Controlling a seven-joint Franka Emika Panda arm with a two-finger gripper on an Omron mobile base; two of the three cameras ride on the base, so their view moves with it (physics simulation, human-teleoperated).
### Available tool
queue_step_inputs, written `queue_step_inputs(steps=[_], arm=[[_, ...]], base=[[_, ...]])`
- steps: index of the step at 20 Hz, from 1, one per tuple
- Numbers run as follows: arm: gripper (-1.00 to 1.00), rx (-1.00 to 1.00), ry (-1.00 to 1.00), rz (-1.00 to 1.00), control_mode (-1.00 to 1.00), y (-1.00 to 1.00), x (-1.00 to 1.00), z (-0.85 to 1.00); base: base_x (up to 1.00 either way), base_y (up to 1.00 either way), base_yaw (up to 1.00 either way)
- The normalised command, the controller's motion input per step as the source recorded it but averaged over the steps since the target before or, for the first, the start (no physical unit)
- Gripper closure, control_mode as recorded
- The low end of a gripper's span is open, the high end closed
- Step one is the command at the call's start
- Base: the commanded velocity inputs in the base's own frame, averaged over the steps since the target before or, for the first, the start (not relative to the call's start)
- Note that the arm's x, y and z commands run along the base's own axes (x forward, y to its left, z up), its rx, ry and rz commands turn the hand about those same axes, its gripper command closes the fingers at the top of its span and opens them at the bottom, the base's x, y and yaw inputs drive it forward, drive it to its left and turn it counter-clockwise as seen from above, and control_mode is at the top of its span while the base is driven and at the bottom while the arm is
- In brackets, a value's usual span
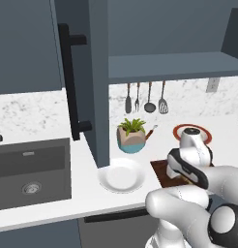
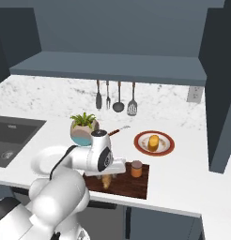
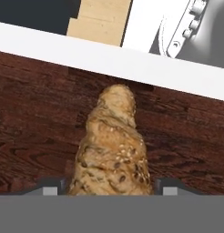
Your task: From the different types of pastries on the counter, select a croissant and place it on the cutting board. Then retrieve a jar of jam from the cabinet and place it alongside the croissant on the cutting board.
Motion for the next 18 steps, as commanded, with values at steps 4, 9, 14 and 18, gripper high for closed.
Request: queue_step_inputs(steps=[4,9,14,18], arm=[[-1.0,0.0,-0.04,0.0,-1.0,-0.21,0.0,0.37],[-1.0,0.0,-0.04,0.04,-1.0,-0.08,-0.01,0.62],[-1.0,0.05,0.04,0.0,-1.0,0.16,0.0,0.51],[-1.0,-0.02,0.05,0.01,-1.0,0.02,-0.41,0.47]], base=[[0.0,0.0,0.0],[0.0,0.0,0.0],[0.0,0.0,0.0],[0.0,0.0,0.0]])
